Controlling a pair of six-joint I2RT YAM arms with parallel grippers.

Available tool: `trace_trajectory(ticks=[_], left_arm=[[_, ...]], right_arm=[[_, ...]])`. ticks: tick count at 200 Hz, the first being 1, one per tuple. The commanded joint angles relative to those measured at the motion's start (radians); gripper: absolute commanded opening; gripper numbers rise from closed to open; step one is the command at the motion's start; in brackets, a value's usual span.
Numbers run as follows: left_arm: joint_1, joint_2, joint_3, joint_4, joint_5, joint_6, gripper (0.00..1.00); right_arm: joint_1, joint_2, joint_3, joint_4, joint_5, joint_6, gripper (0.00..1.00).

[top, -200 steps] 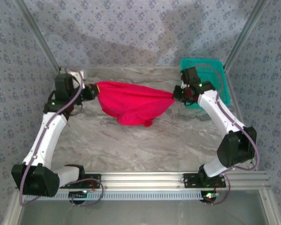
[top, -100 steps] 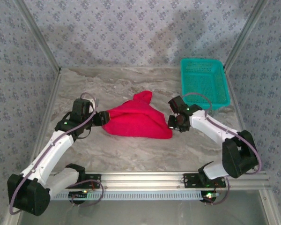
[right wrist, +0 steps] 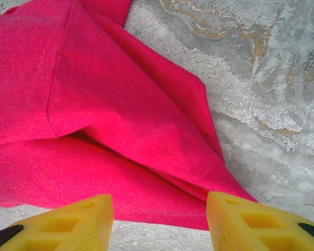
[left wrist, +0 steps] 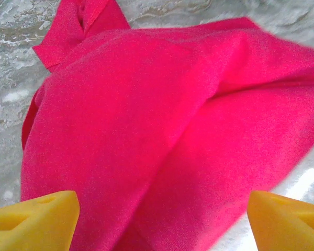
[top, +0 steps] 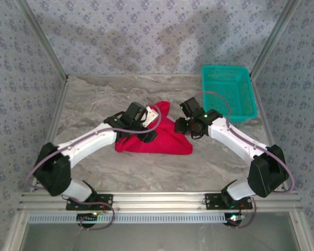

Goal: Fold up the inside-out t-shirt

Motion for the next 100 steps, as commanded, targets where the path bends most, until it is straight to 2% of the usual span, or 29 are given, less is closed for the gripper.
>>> trace_trajectory(ticks=[1,52,100], left_arm=[[0.025,0.056,0.080,-0.023,-0.055,0.126,0.83],[0.068,0.130,0.159,0.007,-0.027,0.107,0.83],[0.090,0.186,0.185,-0.031,0.029,0.095,0.76]], right_arm=[[0.012,-0.015,-0.017,-0.012,-0.019,0.022,0.51],[0.052,-0.008,-0.053,0.022,-0.042,0.034,0.48],[0.063,-0.003,-0.042,0.019,-0.043,0.032,0.48]])
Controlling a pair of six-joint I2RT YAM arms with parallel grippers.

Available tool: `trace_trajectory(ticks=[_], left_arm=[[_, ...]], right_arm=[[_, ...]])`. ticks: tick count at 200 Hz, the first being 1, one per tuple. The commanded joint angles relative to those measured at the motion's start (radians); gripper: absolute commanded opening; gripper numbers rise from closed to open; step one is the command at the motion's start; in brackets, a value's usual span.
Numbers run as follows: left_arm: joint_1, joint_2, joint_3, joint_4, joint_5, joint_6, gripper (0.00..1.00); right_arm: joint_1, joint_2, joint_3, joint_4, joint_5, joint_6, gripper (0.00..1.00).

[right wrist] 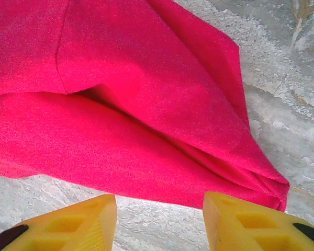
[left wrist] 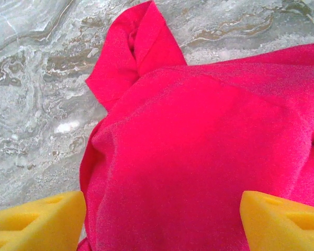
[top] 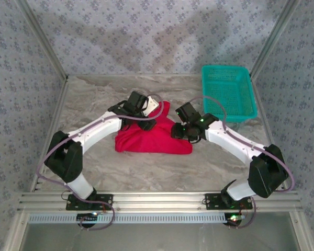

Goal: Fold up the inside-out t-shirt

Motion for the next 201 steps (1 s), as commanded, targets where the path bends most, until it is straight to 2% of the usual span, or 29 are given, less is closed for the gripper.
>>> trace_trajectory(ticks=[1,44,54,64,77,96,114,157,179,194,201], left_arm=[[0.007,0.033,0.024,-0.035,0.050,0.005,0.76],[0.007,0.019,-0.019,-0.006,0.137,-0.007,0.82],[0.008,0.026,-0.021,-0.002,0.130,-0.006,0.79],[0.017,0.040,-0.011,-0.005,0.129,-0.008,0.67],[0.034,0.061,0.011,-0.011,0.131,-0.021,0.42],[0.052,0.082,0.044,-0.036,0.157,-0.027,0.25],[0.059,0.087,0.058,-0.046,0.175,-0.031,0.00],[0.085,0.041,0.047,-0.045,0.214,-0.063,0.00],[0.083,-0.010,0.023,-0.030,0.272,-0.013,0.46],[0.076,-0.039,-0.006,0.008,0.322,0.019,0.60],[0.067,-0.043,-0.011,0.021,0.334,0.032,0.62]], right_arm=[[0.005,-0.003,0.002,-0.003,-0.008,0.013,0.48],[0.007,0.002,-0.002,0.002,-0.015,0.011,0.48],[0.007,0.006,-0.002,0.004,-0.019,0.011,0.48],[0.009,0.007,-0.002,0.010,-0.022,0.011,0.48],[0.013,0.011,-0.003,0.015,-0.025,0.013,0.46],[0.023,0.022,-0.006,0.018,-0.031,0.014,0.45],[0.034,0.034,-0.015,0.034,-0.046,0.021,0.46],[0.041,0.071,-0.039,0.115,-0.100,0.050,0.48],[0.030,0.075,-0.040,0.098,-0.089,0.049,0.48],[0.012,0.063,-0.061,0.087,-0.075,0.061,0.47],[0.003,0.053,-0.078,0.095,-0.071,0.070,0.46]])
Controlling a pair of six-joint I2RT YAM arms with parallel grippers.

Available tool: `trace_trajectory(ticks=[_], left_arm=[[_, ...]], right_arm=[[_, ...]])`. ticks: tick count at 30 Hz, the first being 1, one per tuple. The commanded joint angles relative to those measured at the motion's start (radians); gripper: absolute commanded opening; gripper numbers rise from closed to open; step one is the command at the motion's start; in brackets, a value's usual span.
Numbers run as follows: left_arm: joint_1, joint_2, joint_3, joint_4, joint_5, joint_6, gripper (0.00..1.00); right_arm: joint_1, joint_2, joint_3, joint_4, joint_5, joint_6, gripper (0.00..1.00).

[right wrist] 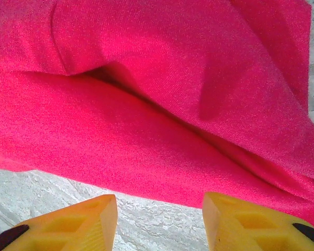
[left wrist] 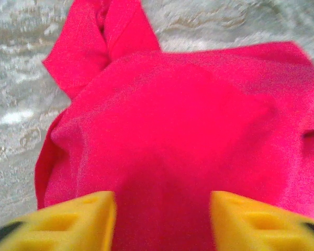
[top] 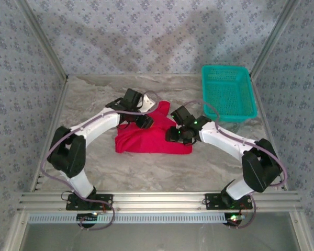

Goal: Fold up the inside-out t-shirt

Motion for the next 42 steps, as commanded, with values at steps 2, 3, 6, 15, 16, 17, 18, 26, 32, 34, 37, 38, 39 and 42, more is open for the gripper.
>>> trace_trajectory(ticks=[2,3,6,15,16,17,18,26,32,34,37,38,39,42], left_arm=[[-0.022,-0.075,-0.018,0.045,0.116,0.080,0.63],[-0.032,-0.065,-0.007,0.035,0.120,0.098,0.63],[-0.062,-0.008,0.052,-0.034,0.115,0.152,0.65],[-0.112,0.158,0.201,-0.156,0.036,0.235,0.68],[-0.115,0.175,0.217,-0.161,0.034,0.235,0.69],[-0.117,0.187,0.229,-0.163,0.030,0.234,0.69],[-0.117,0.198,0.237,-0.165,0.026,0.232,0.69],[-0.112,0.286,0.343,-0.233,0.013,0.209,0.37],[-0.109,0.295,0.377,-0.268,0.016,0.201,0.11],[-0.105,0.298,0.390,-0.286,0.017,0.199,0.00],[-0.092,0.290,0.409,-0.317,0.025,0.174,0.00],[-0.082,0.281,0.419,-0.321,0.032,0.148,0.00],[-0.070,0.270,0.428,-0.321,0.034,0.114,0.00],[-0.019,0.212,0.477,-0.322,0.040,-0.024,0.00]], right_arm=[[-0.039,-0.029,-0.064,0.019,0.004,0.048,0.43],[-0.046,-0.037,-0.088,0.038,-0.004,0.056,0.41],[-0.053,-0.042,-0.138,0.080,-0.028,0.076,0.34],[-0.031,-0.025,-0.199,0.121,-0.039,0.106,0.29],[-0.029,-0.024,-0.199,0.121,-0.038,0.106,0.29],[-0.027,-0.025,-0.200,0.120,-0.038,0.105,0.29],[-0.028,-0.024,-0.200,0.118,-0.038,0.104,0.29],[-0.017,-0.027,-0.199,0.117,-0.038,0.097,0.23],[0.002,0.000,-0.187,0.117,-0.040,0.092,0.22],[0.005,0.004,-0.185,0.119,-0.040,0.094,0.22],[0.007,0.003,-0.178,0.149,-0.063,0.107,0.27],[0.008,0.005,-0.174,0.181,-0.086,0.118,0.36],[0.008,0.007,-0.172,0.228,-0.106,0.130,0.45],[0.013,0.055,-0.146,0.383,-0.163,0.198,0.73]])
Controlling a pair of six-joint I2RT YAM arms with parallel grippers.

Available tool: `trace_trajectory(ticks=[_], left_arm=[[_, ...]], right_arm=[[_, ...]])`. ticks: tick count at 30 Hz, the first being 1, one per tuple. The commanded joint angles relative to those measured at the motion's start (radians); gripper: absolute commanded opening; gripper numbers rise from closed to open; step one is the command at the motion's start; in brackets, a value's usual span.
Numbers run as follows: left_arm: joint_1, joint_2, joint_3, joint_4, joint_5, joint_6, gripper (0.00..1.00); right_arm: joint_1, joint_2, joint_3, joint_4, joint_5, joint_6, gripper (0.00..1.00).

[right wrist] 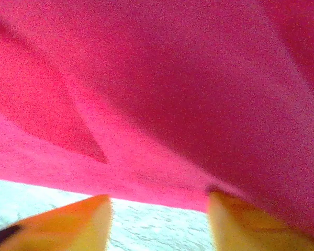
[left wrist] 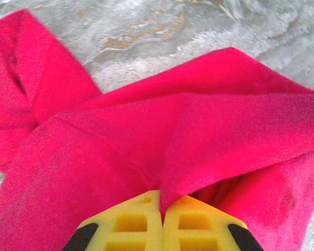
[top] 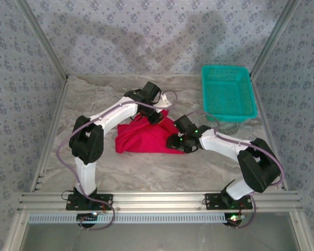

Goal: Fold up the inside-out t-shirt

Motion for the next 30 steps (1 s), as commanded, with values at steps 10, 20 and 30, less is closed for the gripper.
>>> trace_trajectory(ticks=[10,20,30], left_arm=[[0.147,-0.338,0.171,-0.011,-0.011,-0.415,0.00],[0.454,-0.517,0.068,-0.018,0.006,-0.611,0.00],[0.471,-0.600,-0.453,0.253,0.149,-0.784,0.00]], right_arm=[[-0.105,0.426,0.492,0.148,0.065,0.183,0.00],[-0.240,0.204,0.494,-0.337,0.133,-0.241,0.00],[-0.217,0.138,0.272,-0.400,0.297,-0.246,0.03]])
